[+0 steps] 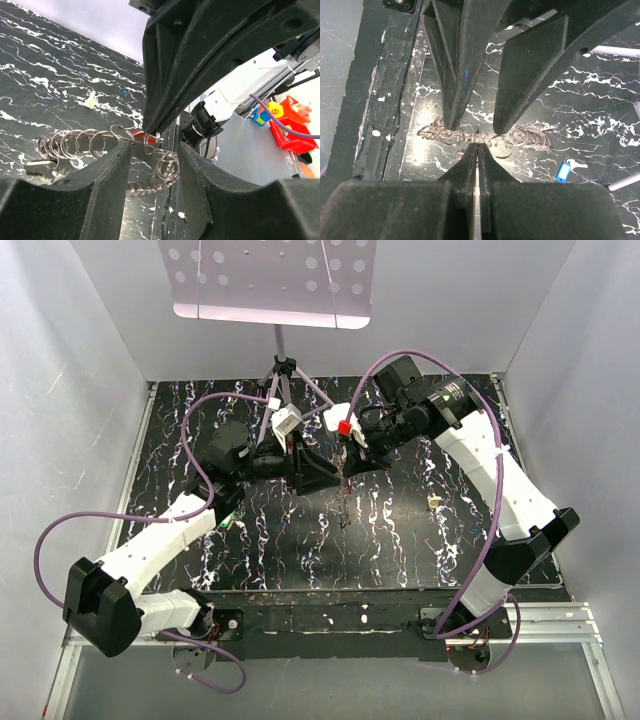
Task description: Put the keys on the keyring
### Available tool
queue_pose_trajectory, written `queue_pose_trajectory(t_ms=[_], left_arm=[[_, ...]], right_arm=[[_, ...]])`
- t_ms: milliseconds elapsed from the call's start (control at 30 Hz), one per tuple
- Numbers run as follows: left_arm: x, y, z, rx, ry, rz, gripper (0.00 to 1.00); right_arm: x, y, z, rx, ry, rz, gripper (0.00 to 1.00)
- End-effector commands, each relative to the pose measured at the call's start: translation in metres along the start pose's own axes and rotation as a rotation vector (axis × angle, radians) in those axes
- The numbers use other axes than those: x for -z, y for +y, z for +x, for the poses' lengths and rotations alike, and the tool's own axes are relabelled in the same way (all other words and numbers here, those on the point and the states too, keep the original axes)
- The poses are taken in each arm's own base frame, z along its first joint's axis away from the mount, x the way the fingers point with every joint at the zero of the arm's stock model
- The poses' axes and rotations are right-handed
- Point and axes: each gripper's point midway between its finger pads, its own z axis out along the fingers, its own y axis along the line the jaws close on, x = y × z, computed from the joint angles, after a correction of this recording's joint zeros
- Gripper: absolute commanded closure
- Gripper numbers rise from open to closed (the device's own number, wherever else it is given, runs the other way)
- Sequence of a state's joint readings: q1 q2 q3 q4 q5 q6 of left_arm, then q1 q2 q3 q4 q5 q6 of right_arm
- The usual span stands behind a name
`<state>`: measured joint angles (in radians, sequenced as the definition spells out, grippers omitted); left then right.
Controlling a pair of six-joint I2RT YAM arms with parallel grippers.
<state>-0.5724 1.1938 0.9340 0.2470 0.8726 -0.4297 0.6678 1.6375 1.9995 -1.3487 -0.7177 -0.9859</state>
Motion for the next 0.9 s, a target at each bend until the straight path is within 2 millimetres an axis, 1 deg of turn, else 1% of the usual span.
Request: queue_pose_trajectory(t_ms=[0,100,233,400,567,633,700,833,867], left_arm=[[-0.002,-0.005,-0.008,-0.054,0.013,-0.002,0.59],[-0.003,-0.006,-0.008,-0.058,0.015,0.002,0.6],[-0.005,-0.007,-0.01,-0.062,0.012,0.008,0.64],[-0.008,-0.008,-0.01,-0.062,0.019,0.015,0.67],[-0.011,-0.006,-0.005,-0.061,0.046,0.012,0.7],[-0.011,-0.006,-0.003,-0.062,0.053,0.009,0.73],[-0.012,-0.006,-0.003,-0.064,0.058,0.007,0.78],[-0.011,-0.004,-0.001,-0.07,0.07,-0.003,0.79],[-0.011,-0.003,0.0,-0.069,0.075,-0.005,0.83]], right_arm=[[0.009,0.053,0.011,-0.179,0.047,-0.161,0.99],[0.009,0.053,0.011,-0.183,0.046,-0.162,0.99],[0.008,0.052,0.011,-0.188,0.048,-0.164,0.99],[0.008,0.053,0.011,-0.193,0.046,-0.166,0.99],[0.008,0.053,0.01,-0.194,0.043,-0.167,0.99],[0.008,0.053,0.01,-0.197,0.042,-0.167,0.99],[0.007,0.053,0.011,-0.197,0.043,-0.169,0.99],[0.008,0.053,0.01,-0.2,0.041,-0.168,0.99],[0.008,0.053,0.01,-0.2,0.041,-0.168,0.99]])
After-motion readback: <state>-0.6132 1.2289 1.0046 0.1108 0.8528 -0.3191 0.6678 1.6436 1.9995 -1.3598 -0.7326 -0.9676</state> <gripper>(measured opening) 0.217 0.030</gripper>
